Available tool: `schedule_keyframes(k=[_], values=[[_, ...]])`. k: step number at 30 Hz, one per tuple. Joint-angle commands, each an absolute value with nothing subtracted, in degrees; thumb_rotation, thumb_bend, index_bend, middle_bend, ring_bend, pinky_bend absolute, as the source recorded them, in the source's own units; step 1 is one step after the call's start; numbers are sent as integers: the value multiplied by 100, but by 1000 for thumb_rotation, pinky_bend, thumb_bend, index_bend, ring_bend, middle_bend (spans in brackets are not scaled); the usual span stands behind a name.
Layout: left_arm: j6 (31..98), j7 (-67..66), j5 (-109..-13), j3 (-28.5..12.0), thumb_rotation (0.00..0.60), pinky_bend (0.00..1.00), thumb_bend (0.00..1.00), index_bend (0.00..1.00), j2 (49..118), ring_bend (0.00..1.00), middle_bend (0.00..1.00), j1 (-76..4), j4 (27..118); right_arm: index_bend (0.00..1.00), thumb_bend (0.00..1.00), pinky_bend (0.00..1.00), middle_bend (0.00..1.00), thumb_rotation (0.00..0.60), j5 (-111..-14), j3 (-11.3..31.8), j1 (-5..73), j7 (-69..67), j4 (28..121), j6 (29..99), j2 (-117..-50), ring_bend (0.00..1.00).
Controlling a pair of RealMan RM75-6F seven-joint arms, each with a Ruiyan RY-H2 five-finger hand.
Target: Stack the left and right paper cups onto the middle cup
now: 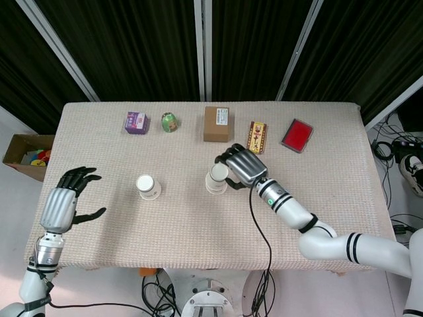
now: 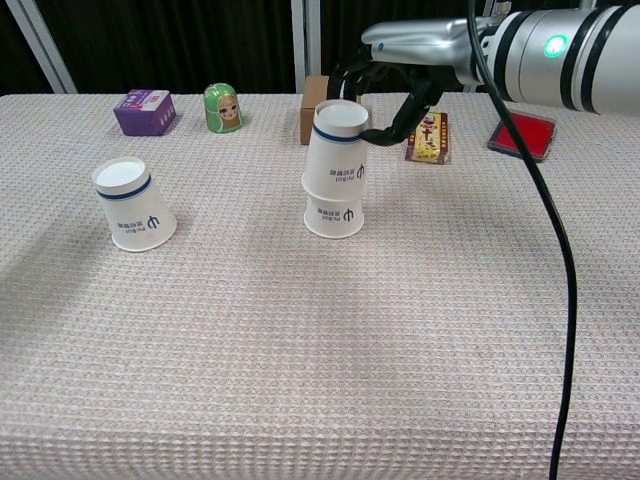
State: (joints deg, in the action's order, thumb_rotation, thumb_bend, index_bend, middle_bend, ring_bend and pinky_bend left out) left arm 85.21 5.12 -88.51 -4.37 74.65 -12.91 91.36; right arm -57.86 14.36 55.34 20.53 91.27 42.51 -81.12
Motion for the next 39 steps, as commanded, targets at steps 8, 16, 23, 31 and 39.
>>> schedule_keyframes(k=[8, 16, 23, 31, 39], values=[[7732, 604, -8553, -410, 600, 158, 0, 272, 7184, 130, 188, -1560, 9203, 0, 244, 31, 1, 600, -5593, 1028, 5522, 2227, 9235, 4352, -8049, 0], [7005, 372, -8442, -396, 600, 158, 0, 275, 7160, 130, 186, -1950, 9194, 0, 235, 29, 0, 600, -6708, 826, 4422, 1317, 10100, 5631, -6841, 0], [6408, 89, -8164, -686, 600, 157, 0, 208, 7462, 128, 106, -2481, 8992, 0, 235, 29, 0, 600, -7420, 527, 3593, 648, 10302, 6457, -6193, 0], [5339, -609, -7527, -887, 600, 161, 0, 230, 7621, 129, 117, -3203, 8953, 0, 235, 29, 8, 600, -7821, 344, 3020, 153, 10150, 6934, -5981, 0], [4951, -1145, -6834, -925, 600, 194, 82, 267, 7594, 184, 170, -3499, 9021, 0, 235, 29, 18, 600, -8021, 331, 2830, -139, 9889, 6975, -6088, 0]])
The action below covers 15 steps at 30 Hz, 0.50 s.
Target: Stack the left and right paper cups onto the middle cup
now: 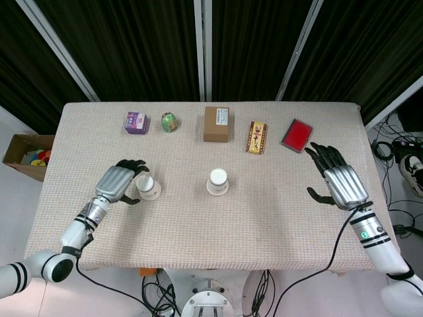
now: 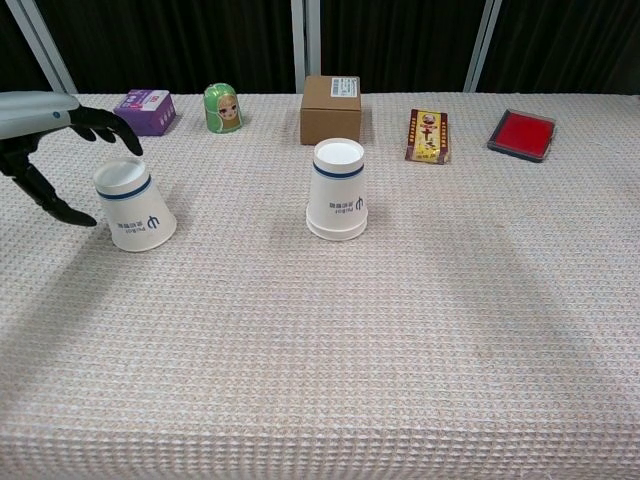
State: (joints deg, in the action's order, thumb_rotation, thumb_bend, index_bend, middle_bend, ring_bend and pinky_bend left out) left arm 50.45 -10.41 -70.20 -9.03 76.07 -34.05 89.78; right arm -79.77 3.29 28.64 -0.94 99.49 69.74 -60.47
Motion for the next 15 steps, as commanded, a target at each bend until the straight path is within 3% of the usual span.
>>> schedule_keyframes(k=[1, 7, 12, 15], values=[[4944, -1147, -6790, -931, 600, 199, 101, 275, 7590, 192, 177, -3514, 9031, 0, 235, 29, 21, 600, -8036, 335, 2820, -153, 9861, 6971, -6107, 0], [4940, -1133, -6641, -933, 600, 225, 171, 314, 7644, 245, 225, -3599, 9008, 0, 235, 29, 38, 600, -8097, 368, 2774, -246, 9731, 6914, -6195, 0], [4921, -1061, -6555, -933, 600, 284, 225, 377, 7820, 388, 357, -3680, 8800, 0, 235, 29, 46, 600, -8132, 404, 2737, -311, 9675, 6888, -6230, 0], [4944, -1031, -6554, -927, 600, 317, 258, 430, 7882, 426, 418, -3707, 8704, 0, 235, 29, 50, 600, -8158, 415, 2703, -345, 9643, 6901, -6247, 0]])
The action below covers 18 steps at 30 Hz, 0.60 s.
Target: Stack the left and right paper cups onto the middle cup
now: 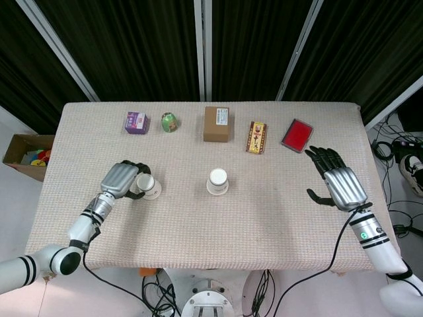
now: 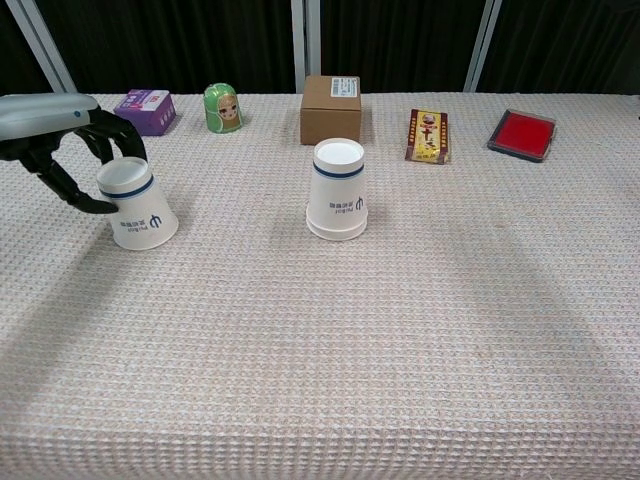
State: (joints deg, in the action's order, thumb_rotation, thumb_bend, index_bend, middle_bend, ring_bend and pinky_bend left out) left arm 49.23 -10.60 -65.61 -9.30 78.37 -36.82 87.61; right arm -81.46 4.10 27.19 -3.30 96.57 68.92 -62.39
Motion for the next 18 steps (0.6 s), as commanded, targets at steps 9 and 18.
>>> schedule_keyframes(k=[9, 18], values=[[5232, -257, -7023, -1302, 600, 350, 272, 497, 7276, 477, 503, -3750, 9503, 0, 235, 29, 66, 600, -8250, 416, 2424, -713, 9511, 7160, -6231, 0], [4812, 144, -7347, -1912, 600, 340, 271, 497, 7121, 468, 488, -4573, 9910, 0, 235, 30, 78, 600, -8506, 316, 1948, -1161, 9447, 7732, -6056, 0]])
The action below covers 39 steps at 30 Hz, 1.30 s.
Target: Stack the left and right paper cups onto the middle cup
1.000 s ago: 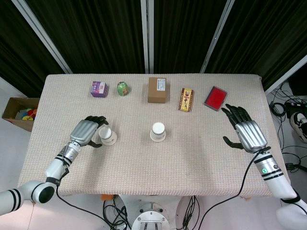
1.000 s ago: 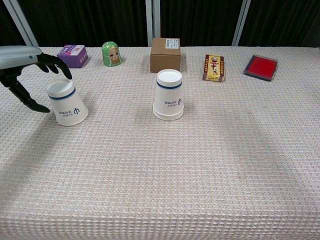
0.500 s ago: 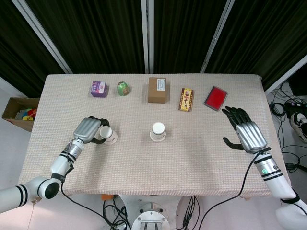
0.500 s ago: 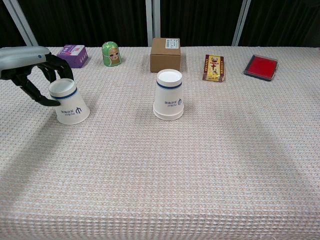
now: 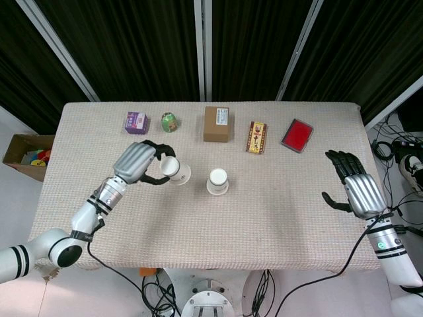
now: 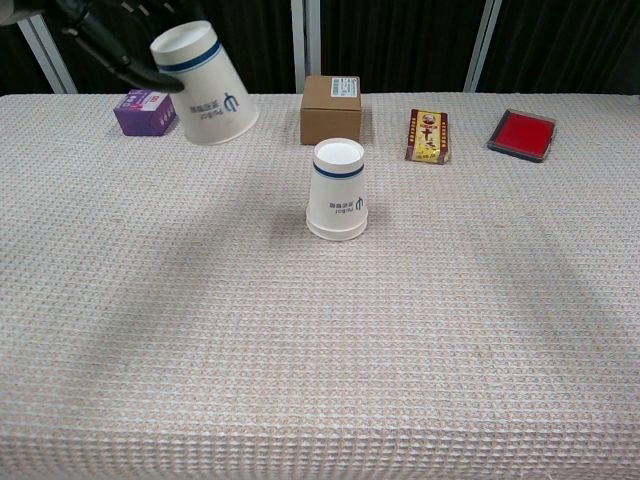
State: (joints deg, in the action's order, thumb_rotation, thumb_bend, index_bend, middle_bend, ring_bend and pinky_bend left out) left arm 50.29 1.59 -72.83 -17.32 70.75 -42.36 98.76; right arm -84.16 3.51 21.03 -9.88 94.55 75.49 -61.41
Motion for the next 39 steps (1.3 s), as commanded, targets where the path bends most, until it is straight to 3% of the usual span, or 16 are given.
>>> schedule_keyframes(k=[1, 8, 14, 24, 39], values=[[4740, 104, -7314, -1943, 600, 338, 271, 497, 7183, 468, 488, -4684, 9881, 0, 235, 29, 78, 600, -8524, 310, 1901, -1220, 9437, 7787, -6033, 0], [4221, -540, -6951, -2000, 600, 329, 271, 497, 7705, 460, 484, -5524, 9551, 0, 236, 29, 78, 600, -8572, 285, 1710, -1437, 9313, 7903, -5982, 0], [4186, -1518, -6200, -1982, 600, 322, 271, 497, 8044, 453, 480, -6065, 9346, 0, 235, 29, 78, 600, -8609, 312, 1673, -1560, 9200, 7877, -6036, 0], [4049, -2402, -4831, -1743, 600, 302, 272, 497, 8055, 441, 473, -6685, 9325, 0, 235, 29, 78, 600, -8671, 342, 1601, -1750, 9048, 7881, -6100, 0], [4020, -2470, -4098, -1392, 600, 280, 274, 478, 8121, 421, 448, -7094, 9159, 0, 236, 30, 78, 600, -8727, 364, 1510, -1968, 8890, 7883, -6148, 0]])
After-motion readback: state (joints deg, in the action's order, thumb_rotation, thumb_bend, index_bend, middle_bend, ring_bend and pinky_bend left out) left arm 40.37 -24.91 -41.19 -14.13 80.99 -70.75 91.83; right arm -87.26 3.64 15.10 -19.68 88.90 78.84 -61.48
